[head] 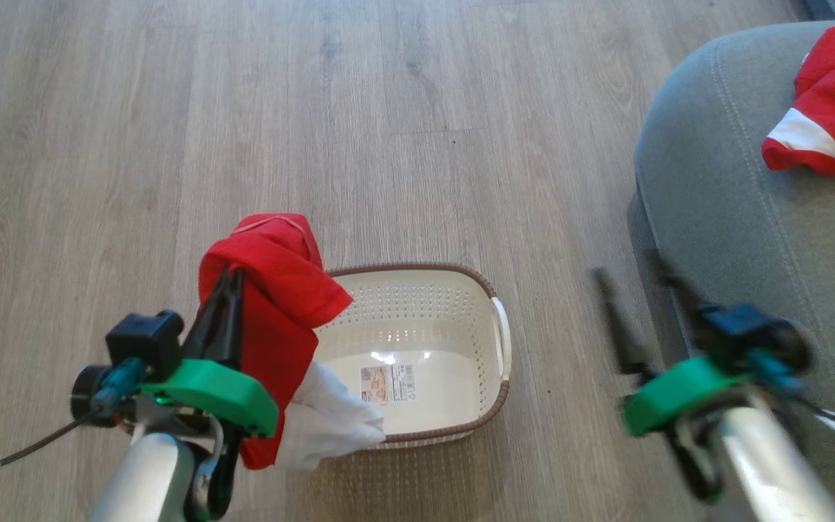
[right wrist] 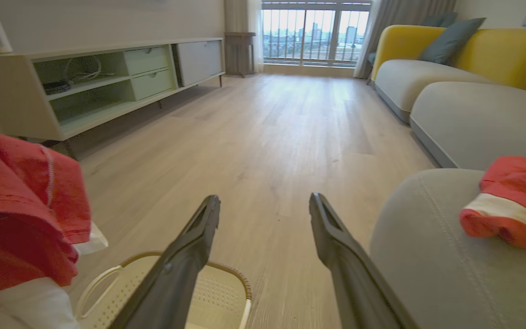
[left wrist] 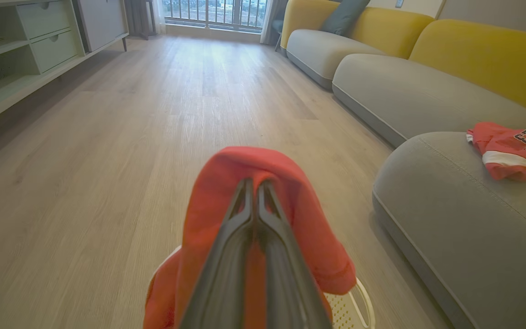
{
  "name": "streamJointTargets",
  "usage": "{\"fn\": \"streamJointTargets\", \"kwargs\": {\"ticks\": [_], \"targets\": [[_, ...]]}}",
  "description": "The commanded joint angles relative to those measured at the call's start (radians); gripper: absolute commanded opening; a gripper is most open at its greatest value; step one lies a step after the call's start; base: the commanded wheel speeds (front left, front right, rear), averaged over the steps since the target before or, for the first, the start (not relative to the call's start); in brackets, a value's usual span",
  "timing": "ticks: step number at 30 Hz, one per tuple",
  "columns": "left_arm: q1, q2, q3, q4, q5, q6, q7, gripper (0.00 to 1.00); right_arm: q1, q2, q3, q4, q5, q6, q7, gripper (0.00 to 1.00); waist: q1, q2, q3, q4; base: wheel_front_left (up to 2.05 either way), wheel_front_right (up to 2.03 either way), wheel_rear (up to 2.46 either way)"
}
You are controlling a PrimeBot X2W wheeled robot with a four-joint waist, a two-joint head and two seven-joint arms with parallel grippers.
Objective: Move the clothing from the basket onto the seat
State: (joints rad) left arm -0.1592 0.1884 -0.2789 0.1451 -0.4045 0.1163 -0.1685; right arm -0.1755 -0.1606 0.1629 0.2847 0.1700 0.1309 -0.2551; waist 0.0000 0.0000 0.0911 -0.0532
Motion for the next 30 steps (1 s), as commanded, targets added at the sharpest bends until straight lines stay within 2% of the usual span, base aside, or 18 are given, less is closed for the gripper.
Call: {"fn": "streamJointTargets", "kwargs": {"ticks": [1, 5, 10, 14, 21, 24, 29, 30], "targets": [[-0.055, 0.021, 0.02, -0.05, 0.01, -0.006, 0.001, 0.0, -0.069, -0.008, 0.101, -0.027, 0.017, 0.0, -0.007, 1.0, 0.0, 0.0, 0.0, -0.002, 0.0, 0.0, 0.0], [-0.079, 0.014, -0.018, -0.08, 0.023, -0.019, 0.021, 0.0, -0.144, -0.012, 0.288, -0.003, 0.07, 0.0, -0.007, 1.0, 0.0, 0.0, 0.0, 0.003, 0.0, 0.0, 0.0], [-0.114, 0.001, -0.098, -0.12, 0.057, -0.051, 0.055, 0.0, -0.247, -0.017, 0.455, 0.026, 0.145, 0.0, -0.007, 1.0, 0.0, 0.0, 0.007, 0.024, 0.0, 0.0, 0.0], [-0.142, -0.014, -0.172, -0.147, 0.087, -0.084, 0.08, 0.0, -0.317, -0.026, 0.547, 0.054, 0.194, 0.0, -0.007, 1.0, 0.0, 0.0, 0.009, 0.043, 0.0, 0.0, 0.0], [-0.166, -0.033, -0.259, -0.199, 0.104, -0.133, 0.103, 0.0, -0.389, -0.053, 0.639, 0.102, 0.245, 0.0, -0.007, 1.0, 0.0, 0.0, 0.008, 0.062, 0.0, 0.0, 0.0], [-0.174, -0.038, -0.29, -0.213, 0.098, -0.161, 0.111, 0.0, -0.417, -0.076, 0.736, 0.134, 0.31, 0.0, -0.007, 1.0, 0.0, 0.0, 0.008, 0.068, 0.0, 0.0, 0.0], [-0.178, -0.037, -0.306, -0.215, 0.076, -0.181, 0.114, 0.0, -0.482, -0.123, 0.907, 0.142, 0.463, 0.0, -0.003, 1.0, 0.0, 0.0, 0.012, 0.066, 0.0, 0.0, 0.0], [-0.178, -0.038, -0.307, -0.213, 0.071, -0.183, 0.114, 0.0, -0.495, -0.131, 0.923, 0.14, 0.486, 0.0, -0.004, 0.54, 0.0, 0.0, 0.012, 0.064, 0.0, 0.0, 0.0]]}}
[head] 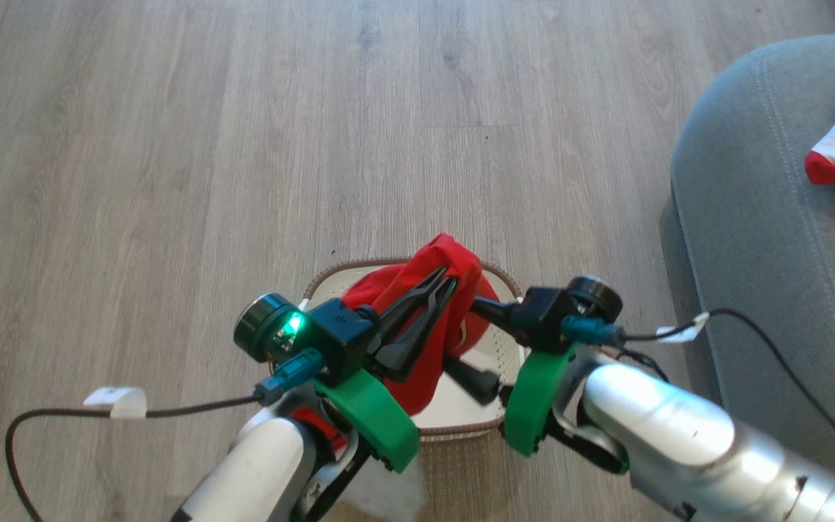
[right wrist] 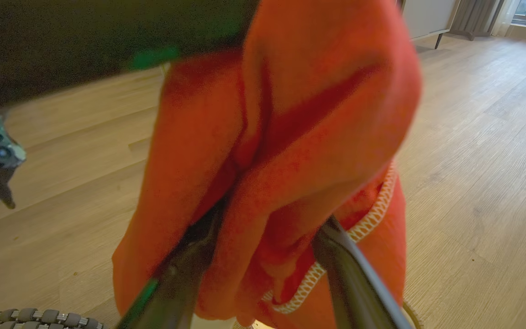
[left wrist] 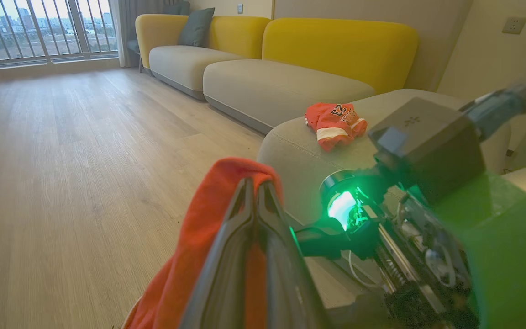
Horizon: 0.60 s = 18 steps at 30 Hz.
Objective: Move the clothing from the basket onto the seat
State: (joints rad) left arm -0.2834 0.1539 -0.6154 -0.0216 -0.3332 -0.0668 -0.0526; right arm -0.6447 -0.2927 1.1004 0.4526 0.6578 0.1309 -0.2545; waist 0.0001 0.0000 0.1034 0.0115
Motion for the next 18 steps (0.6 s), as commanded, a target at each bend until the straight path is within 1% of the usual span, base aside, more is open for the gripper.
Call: {"fn": "streamJointTargets", "kwargs": {"ticks": [1, 2, 5, 13, 14, 16, 17, 18], "targets": [[-0.053, -0.002, 0.03, -0.044, -0.004, -0.001, -0.001, 0.0, -0.036, -0.004, -0.002, -0.032, 0.018, 0.0, -0.005, 0.18, -0.0001, 0.0, 0.001, -0.003, 0.0, 0.0, 0.0], [-0.052, -0.001, 0.029, -0.042, -0.007, -0.001, 0.0, 0.0, -0.045, -0.009, 0.008, -0.038, 0.034, 0.0, -0.006, 0.0, -0.0001, 0.0, 0.002, -0.005, 0.0, 0.0, 0.0], [-0.052, 0.003, 0.032, -0.033, -0.011, 0.0, -0.001, 0.0, -0.06, -0.024, -0.003, -0.069, 0.05, 0.0, -0.007, 0.0, -0.0001, 0.0, 0.006, -0.013, 0.0, 0.0, 0.0], [-0.049, 0.018, 0.051, -0.013, -0.018, 0.016, -0.011, 0.0, -0.034, -0.055, -0.077, -0.125, 0.03, 0.0, -0.007, 0.0, -0.0001, 0.0, 0.008, -0.044, 0.0, 0.0, 0.0], [-0.048, 0.019, 0.053, -0.01, -0.018, 0.018, -0.013, 0.07, -0.029, -0.058, -0.086, -0.13, 0.028, 0.0, -0.007, 0.0, -0.0001, 0.0, 0.008, -0.049, 0.0, 0.0, 0.0], [-0.048, 0.019, 0.057, -0.004, -0.017, 0.025, -0.02, 0.36, -0.019, -0.068, -0.108, -0.139, 0.022, 0.0, -0.007, 0.0, -0.0001, 0.0, 0.01, -0.058, 0.0, 0.0, 0.0], [-0.048, 0.02, 0.059, 0.0, -0.016, 0.028, -0.025, 0.53, -0.013, -0.073, -0.118, -0.142, 0.02, 0.0, -0.007, 0.0, -0.0001, 0.0, 0.011, -0.063, 0.0, 0.0, 0.0], [-0.048, 0.02, 0.061, 0.005, -0.014, 0.032, -0.029, 0.82, -0.007, -0.078, -0.129, -0.145, 0.017, 0.0, -0.007, 0.0, -0.0001, 0.0, 0.013, -0.07, 0.0, 0.0, 0.0]]}}
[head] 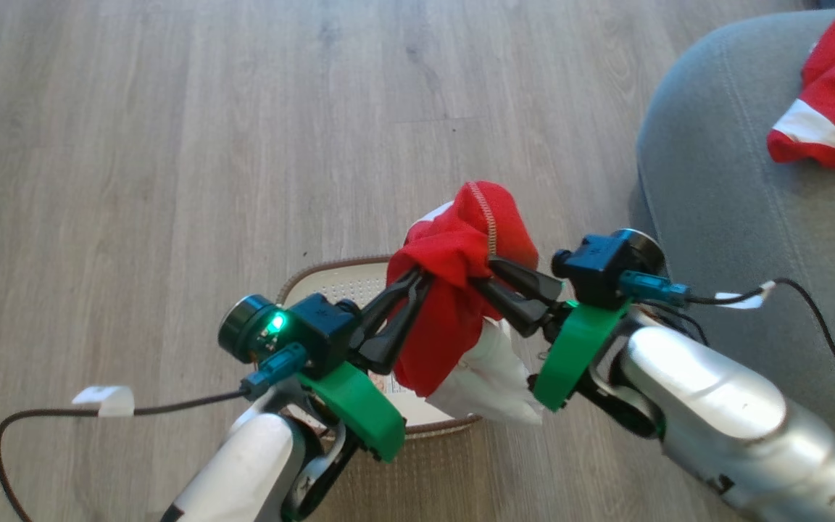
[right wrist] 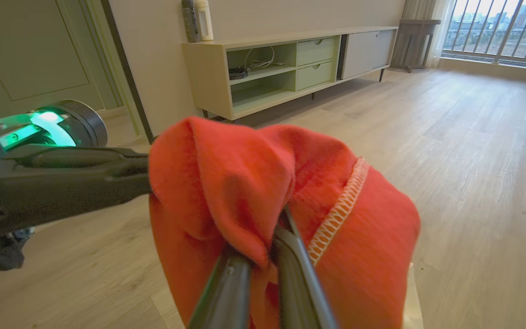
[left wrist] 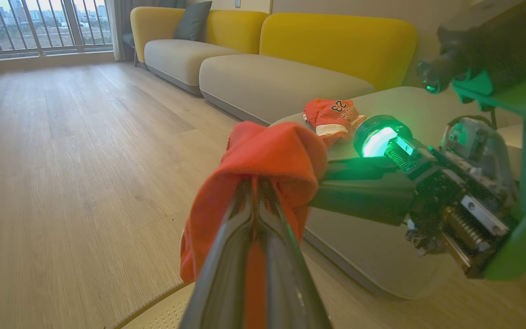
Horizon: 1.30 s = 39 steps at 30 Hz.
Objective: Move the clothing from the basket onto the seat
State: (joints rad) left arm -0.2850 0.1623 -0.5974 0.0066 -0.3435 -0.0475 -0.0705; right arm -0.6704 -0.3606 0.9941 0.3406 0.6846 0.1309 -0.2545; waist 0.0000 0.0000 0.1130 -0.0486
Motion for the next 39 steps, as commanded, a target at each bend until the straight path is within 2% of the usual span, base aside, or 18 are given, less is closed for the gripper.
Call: {"fn": "streamJointTargets", "kwargs": {"ticks": [1, 6, 14, 15, 25, 31, 39], "targets": [[-0.047, 0.011, 0.045, -0.018, -0.002, 0.016, -0.016, 1.0, 0.023, -0.016, -0.036, -0.037, -0.014, 0.0, -0.007, 0.0, 0.0, 0.0, 0.006, -0.017, 0.0, 0.0, 0.0], [-0.052, 0.014, 0.042, 0.015, 0.016, 0.028, -0.046, 1.0, 0.048, -0.048, -0.117, -0.059, -0.036, 0.0, -0.007, 0.0, 0.0, 0.0, 0.017, -0.063, 0.0, 0.0, 0.0], [-0.051, -0.014, 0.003, 0.086, 0.035, 0.017, -0.123, 1.0, 0.103, -0.095, -0.267, -0.097, -0.082, 0.0, -0.007, 0.0, 0.0, 0.0, 0.032, -0.184, 0.0, 0.0, 0.0], [-0.051, -0.014, 0.003, 0.086, 0.035, 0.017, -0.123, 1.0, 0.103, -0.095, -0.267, -0.097, -0.082, 0.0, -0.007, 0.0, 0.0, 0.0, 0.032, -0.184, 0.0, 0.0, 0.0], [-0.063, -0.061, -0.042, 0.115, 0.017, -0.001, -0.15, 1.0, 0.188, -0.13, -0.425, -0.135, -0.124, 0.0, -0.007, 0.0, 0.0, 0.0, 0.035, -0.335, 0.0, 0.0, 0.0], [-0.076, -0.075, -0.064, 0.121, 0.014, 0.001, -0.154, 1.0, 0.236, -0.142, -0.498, -0.149, -0.139, 0.0, -0.007, 0.0, 0.0, 0.0, 0.039, -0.367, 0.0, 0.0, 0.0], [-0.094, -0.073, -0.077, 0.117, 0.015, -0.001, -0.149, 1.0, 0.244, -0.141, -0.553, -0.166, -0.149, 0.0, -0.007, 0.0, 0.0, 0.0, 0.065, -0.353, 0.0, 0.0, 0.0]]}}
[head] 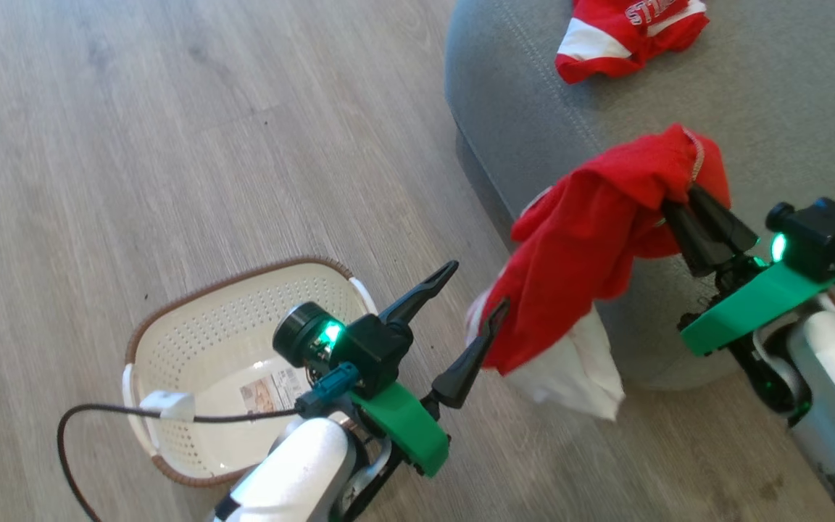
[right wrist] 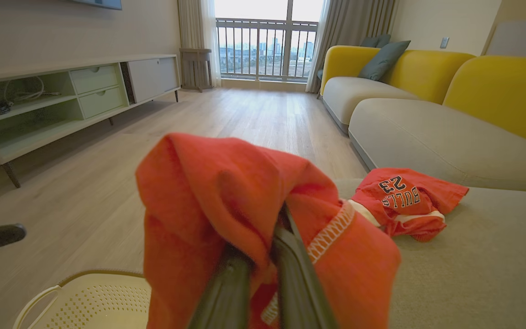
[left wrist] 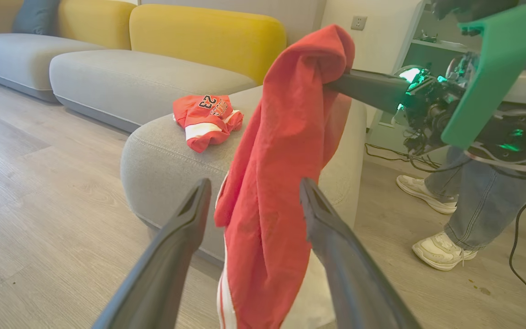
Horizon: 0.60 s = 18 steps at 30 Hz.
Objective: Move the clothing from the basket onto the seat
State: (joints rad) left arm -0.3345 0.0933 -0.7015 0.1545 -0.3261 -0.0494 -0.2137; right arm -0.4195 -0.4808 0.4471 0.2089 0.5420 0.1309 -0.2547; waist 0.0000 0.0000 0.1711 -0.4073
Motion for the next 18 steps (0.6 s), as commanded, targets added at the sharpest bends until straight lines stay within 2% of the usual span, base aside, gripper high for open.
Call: {"fn": "streamJointTargets", "kwargs": {"ticks": [1, 5, 9, 14, 18], "targets": [[-0.049, -0.003, 0.026, -0.033, -0.002, 0.0, -0.004, 1.0, -0.009, -0.021, -0.014, -0.036, -0.006, 0.0, -0.007, 0.0, 0.0, 0.0, 0.014, 0.01, 0.0, 0.0, 0.0], [-0.079, 0.0, 0.027, -0.043, 0.004, 0.001, 0.007, 1.0, -0.036, -0.022, -0.049, -0.043, -0.007, 0.0, -0.007, 0.0, 0.0, 0.0, 0.068, 0.029, 0.0, 0.0, 0.0], [-0.142, 0.011, 0.036, -0.062, 0.022, -0.001, 0.027, 1.0, -0.11, -0.023, -0.094, -0.043, -0.01, 0.0, -0.007, 0.0, 0.0, 0.0, 0.175, 0.054, 0.0, 0.0, 0.0], [-0.253, 0.034, 0.056, -0.087, 0.053, -0.007, 0.052, 1.0, -0.272, -0.008, -0.174, -0.024, 0.005, 0.0, -0.007, 0.0, 0.0, 0.0, 0.345, 0.094, 0.0, 0.0, 0.0], [-0.316, 0.042, 0.07, -0.093, 0.064, -0.011, 0.052, 1.0, -0.446, -0.033, -0.226, 0.036, 0.005, 0.0, -0.007, 0.0, 0.0, 0.0, 0.443, 0.13, 0.0, 0.0, 0.0]]}}
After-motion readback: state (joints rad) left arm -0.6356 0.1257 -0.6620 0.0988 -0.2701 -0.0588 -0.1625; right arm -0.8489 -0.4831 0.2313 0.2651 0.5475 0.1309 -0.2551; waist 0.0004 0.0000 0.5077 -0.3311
